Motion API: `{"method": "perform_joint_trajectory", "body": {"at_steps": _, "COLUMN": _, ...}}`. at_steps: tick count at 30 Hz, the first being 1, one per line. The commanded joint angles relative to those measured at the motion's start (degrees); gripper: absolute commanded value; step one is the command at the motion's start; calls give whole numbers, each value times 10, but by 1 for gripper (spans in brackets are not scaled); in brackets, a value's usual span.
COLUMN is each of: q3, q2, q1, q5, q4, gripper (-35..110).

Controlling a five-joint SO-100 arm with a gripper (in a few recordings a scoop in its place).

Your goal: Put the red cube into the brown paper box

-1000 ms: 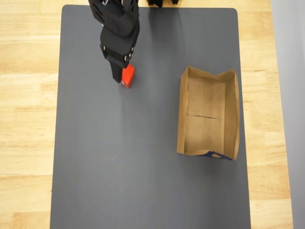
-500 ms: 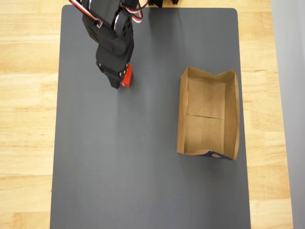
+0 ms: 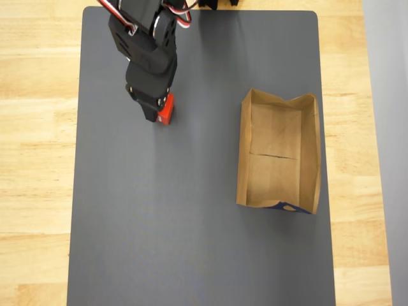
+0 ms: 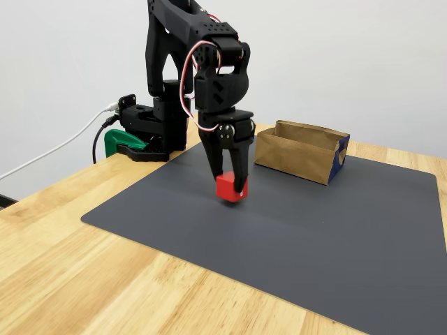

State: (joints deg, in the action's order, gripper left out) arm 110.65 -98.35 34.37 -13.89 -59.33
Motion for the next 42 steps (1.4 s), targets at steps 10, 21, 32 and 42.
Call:
{"method": "perform_joint_trajectory", "body": {"at_steps": 10, "q3": 249, "q2": -368, "q1": -140, "q5": -49, "q4": 222, "gripper": 0}}
{"method": "perform_joint_trajectory", "body": {"at_steps": 21, "q3": 261, "q2": -431, "q1": -289, "q5": -48, "q4": 256, "gripper": 0}}
{"method": "perform_joint_trajectory", "body": {"at_steps": 32, "q3": 243, "q2": -330, "q1": -412, "q5": -95, "q4": 284, "gripper": 0}}
{"method": "perform_joint_trajectory", "body": {"at_steps": 42, "q3": 251, "q2": -270, "q1": -453, "q5": -153, "q4": 306, "gripper": 0}}
